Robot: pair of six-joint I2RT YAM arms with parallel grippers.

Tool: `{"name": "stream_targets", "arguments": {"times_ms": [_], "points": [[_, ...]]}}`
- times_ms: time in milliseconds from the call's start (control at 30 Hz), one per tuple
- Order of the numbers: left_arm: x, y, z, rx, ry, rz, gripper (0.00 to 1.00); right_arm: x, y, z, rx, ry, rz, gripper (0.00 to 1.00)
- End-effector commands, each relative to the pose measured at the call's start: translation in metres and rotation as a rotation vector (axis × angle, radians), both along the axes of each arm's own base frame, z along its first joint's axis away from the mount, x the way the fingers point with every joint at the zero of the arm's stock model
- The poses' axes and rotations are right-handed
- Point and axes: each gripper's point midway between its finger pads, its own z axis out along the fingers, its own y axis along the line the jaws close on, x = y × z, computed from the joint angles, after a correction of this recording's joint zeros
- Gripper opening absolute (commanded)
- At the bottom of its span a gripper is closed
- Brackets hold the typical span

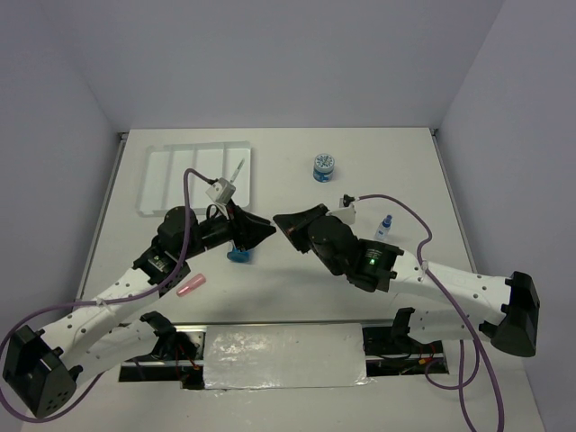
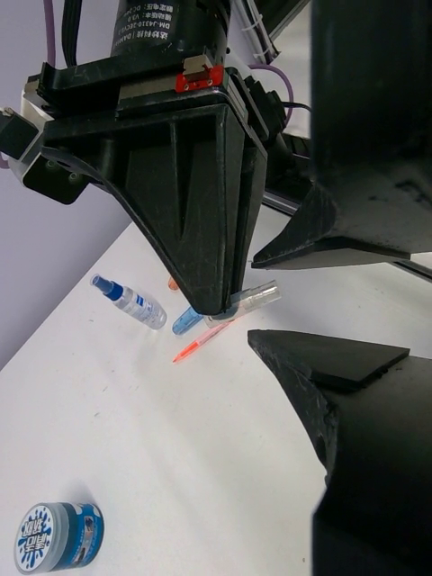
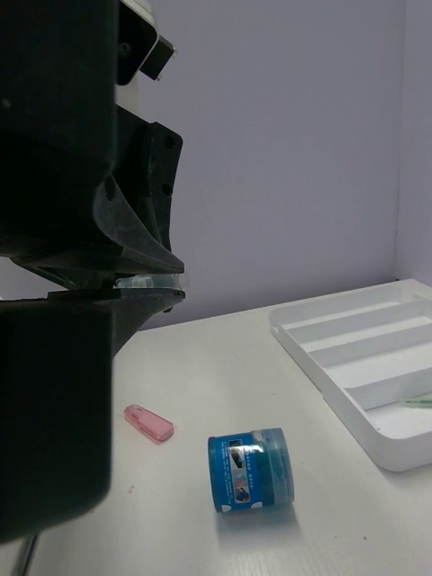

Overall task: Sort the stationery into containers
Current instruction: Pick up the pen cap from the center of the board.

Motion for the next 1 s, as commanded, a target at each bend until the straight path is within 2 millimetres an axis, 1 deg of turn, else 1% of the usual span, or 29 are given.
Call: {"name": "stream_targets", "arguments": {"times_ms": [0,33,233,333,400,467,500,533,633,700,733,767,800,833,867,900,933,967], "points": [[-0.003,-0.002,0.025,-0.038,-0.081,-0.020,0.44,0.004,0.004,0.029,0.050,-0.059,-0.015,0.00],[-0.003,-0.002,0.025,-0.042,-0.081,-0.022,0.42,0.004,0.006,0.030,0.054,-0.061,-0.008,0.00],[-0.001,-0.003,0.029,-0.046,-0.091,-0.018,0.38,0.003,0.014,0.025,0.058,-0.056,0.019,0.00],[0.001,-0.002,0.033,-0.042,-0.095,-0.006,0.28,0.002,0.016,0.022,0.054,-0.054,0.027,0.00],[0.002,0.000,0.034,-0.038,-0.095,0.005,0.26,0.002,0.016,0.022,0.052,-0.052,0.027,0.00],[0.002,0.000,0.035,-0.037,-0.099,0.006,0.20,0.002,0.016,0.022,0.049,-0.052,0.026,0.00],[0.002,0.000,0.035,-0.036,-0.097,0.008,0.16,0.002,0.015,0.022,0.051,-0.053,0.026,0.00],[0.003,0.000,0.034,-0.033,-0.095,0.009,0.07,0.002,0.015,0.021,0.051,-0.055,0.025,0.00],[0.005,0.000,0.033,-0.027,-0.089,0.018,0.00,0.002,0.014,0.023,0.048,-0.069,0.031,0.00],[0.005,0.000,0.032,-0.026,-0.083,0.018,0.00,0.001,0.014,0.025,0.045,-0.083,0.037,0.02],[0.005,0.000,0.031,-0.022,-0.083,0.018,0.00,0.001,0.013,0.026,0.044,-0.090,0.038,0.07],[0.005,0.000,0.031,-0.021,-0.084,0.017,0.00,0.000,0.015,0.030,0.058,-0.107,0.045,0.12],[0.005,0.000,0.031,-0.017,-0.083,0.014,0.00,-0.001,0.013,0.023,0.042,-0.111,0.050,0.19],[0.004,0.000,0.032,-0.015,-0.087,0.010,0.00,-0.001,0.010,0.031,0.056,-0.141,0.049,0.34],[0.003,-0.001,0.032,-0.011,-0.086,0.003,0.00,-0.001,0.008,0.036,0.078,-0.158,0.043,0.41],[0.002,0.000,0.030,-0.004,-0.081,-0.002,0.00,-0.002,0.005,0.028,0.067,-0.162,0.042,0.47],[0.001,0.000,0.030,0.000,-0.084,-0.005,0.00,-0.002,0.000,0.033,0.072,-0.184,0.037,0.53],[-0.001,0.001,0.032,-0.002,-0.087,-0.010,0.00,-0.002,-0.003,0.031,0.066,-0.193,0.035,0.63]]}}
